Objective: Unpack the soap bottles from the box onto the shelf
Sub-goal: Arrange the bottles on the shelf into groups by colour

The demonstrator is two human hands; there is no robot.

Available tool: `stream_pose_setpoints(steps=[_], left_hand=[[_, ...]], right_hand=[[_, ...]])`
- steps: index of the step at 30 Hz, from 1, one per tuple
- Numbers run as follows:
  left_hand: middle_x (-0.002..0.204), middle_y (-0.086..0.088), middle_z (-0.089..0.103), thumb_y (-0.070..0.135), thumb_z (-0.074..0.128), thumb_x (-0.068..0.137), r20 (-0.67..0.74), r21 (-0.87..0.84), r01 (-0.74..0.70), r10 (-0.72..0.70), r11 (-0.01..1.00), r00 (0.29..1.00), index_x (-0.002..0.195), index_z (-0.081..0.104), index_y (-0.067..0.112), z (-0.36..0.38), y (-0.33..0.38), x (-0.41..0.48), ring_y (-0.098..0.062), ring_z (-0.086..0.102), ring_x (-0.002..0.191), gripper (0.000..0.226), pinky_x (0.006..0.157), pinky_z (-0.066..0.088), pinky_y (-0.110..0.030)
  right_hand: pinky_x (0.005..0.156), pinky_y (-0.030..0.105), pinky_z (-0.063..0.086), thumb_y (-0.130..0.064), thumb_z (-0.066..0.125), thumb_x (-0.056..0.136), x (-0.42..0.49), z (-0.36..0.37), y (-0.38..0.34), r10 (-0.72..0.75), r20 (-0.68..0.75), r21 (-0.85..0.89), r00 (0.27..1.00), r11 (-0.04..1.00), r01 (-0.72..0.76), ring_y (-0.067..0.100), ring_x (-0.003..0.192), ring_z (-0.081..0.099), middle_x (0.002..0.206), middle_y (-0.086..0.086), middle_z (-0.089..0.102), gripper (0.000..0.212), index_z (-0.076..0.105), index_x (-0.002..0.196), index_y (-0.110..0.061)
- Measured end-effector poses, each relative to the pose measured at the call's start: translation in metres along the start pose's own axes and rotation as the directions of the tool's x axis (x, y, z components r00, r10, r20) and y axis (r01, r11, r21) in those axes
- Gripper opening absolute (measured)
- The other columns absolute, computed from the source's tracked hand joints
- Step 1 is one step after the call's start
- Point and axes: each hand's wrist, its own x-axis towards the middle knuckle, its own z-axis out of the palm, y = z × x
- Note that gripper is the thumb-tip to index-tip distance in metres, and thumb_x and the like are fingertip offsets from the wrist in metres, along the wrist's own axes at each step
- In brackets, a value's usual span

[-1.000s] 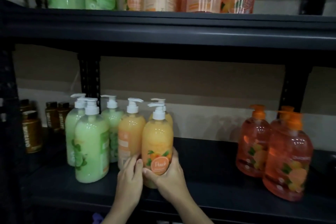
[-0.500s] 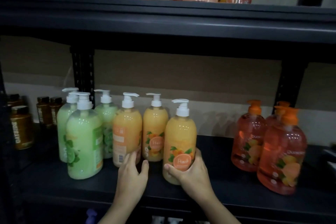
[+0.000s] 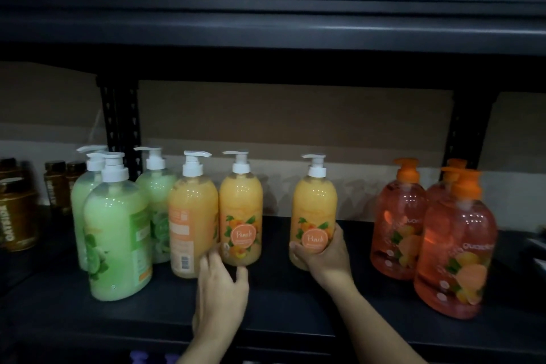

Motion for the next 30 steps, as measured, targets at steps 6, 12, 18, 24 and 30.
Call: stream_pose_setpoints(steps=[6,12,18,24,30], left_hand=[[0.134,-0.007,0.035,0.027,0.066,0.087,0.022,0.025,0.011,-0.012,1.000,1.000,0.138,0.036,0.012,0.008,0.002,0.002,-0.029,0.044,0.124,0.061,0.100,0.039,-0.040],[0.134,-0.017,0.036,0.026,0.076,0.080,-0.016,-0.124,0.161,-0.164,0.979,0.986,0.138,0.037,0.005,0.025,0.015,0.010,-0.039,0.037,0.127,0.073,0.106,0.033,-0.046],[0.132,-0.022,0.031,0.027,0.079,0.078,-0.148,-0.131,0.196,-0.215,0.972,0.965,0.143,0.027,0.002,0.052,0.026,0.014,-0.043,0.035,0.125,0.088,0.100,0.037,-0.053],[0.151,-0.022,0.015,0.033,0.084,0.072,-0.203,-0.161,0.317,-0.345,0.935,0.916,0.151,0.006,0.004,0.078,0.045,0.024,-0.040,0.021,0.139,0.115,0.117,0.020,-0.050],[0.148,-0.028,0.024,0.018,0.083,0.073,-0.347,-0.168,0.324,-0.364,0.931,0.865,0.148,0.015,0.001,0.102,0.046,0.036,-0.047,0.027,0.135,0.102,0.114,0.023,-0.058]], right_hand=[[0.098,0.039,0.050,-0.045,0.092,0.048,-0.002,-0.001,0.004,-0.028,0.023,0.007,0.999,1.000,0.028,0.018,0.118,0.054,0.130,-0.002,0.049,0.113,0.033,0.142,-0.026],[0.094,0.029,0.045,-0.030,0.091,0.060,-0.006,-0.006,0.002,-0.048,0.007,-0.057,0.999,0.997,0.048,0.018,0.115,0.049,0.125,0.001,0.039,0.102,0.033,0.143,-0.025],[0.088,0.025,0.040,-0.028,0.090,0.062,-0.007,-0.006,-0.002,-0.042,0.019,-0.026,0.999,0.999,0.042,0.009,0.108,0.044,0.120,-0.006,0.036,0.100,0.032,0.143,-0.024],[0.089,0.024,0.043,-0.029,0.091,0.060,-0.008,-0.006,0.000,-0.038,0.042,-0.013,0.998,0.999,0.038,0.012,0.113,0.048,0.121,-0.006,0.037,0.095,0.035,0.138,-0.025],[0.093,0.026,0.044,-0.032,0.089,0.061,-0.005,-0.006,0.005,-0.053,0.037,-0.013,0.998,0.998,0.054,0.013,0.116,0.047,0.119,-0.007,0.037,0.094,0.034,0.137,-0.027]])
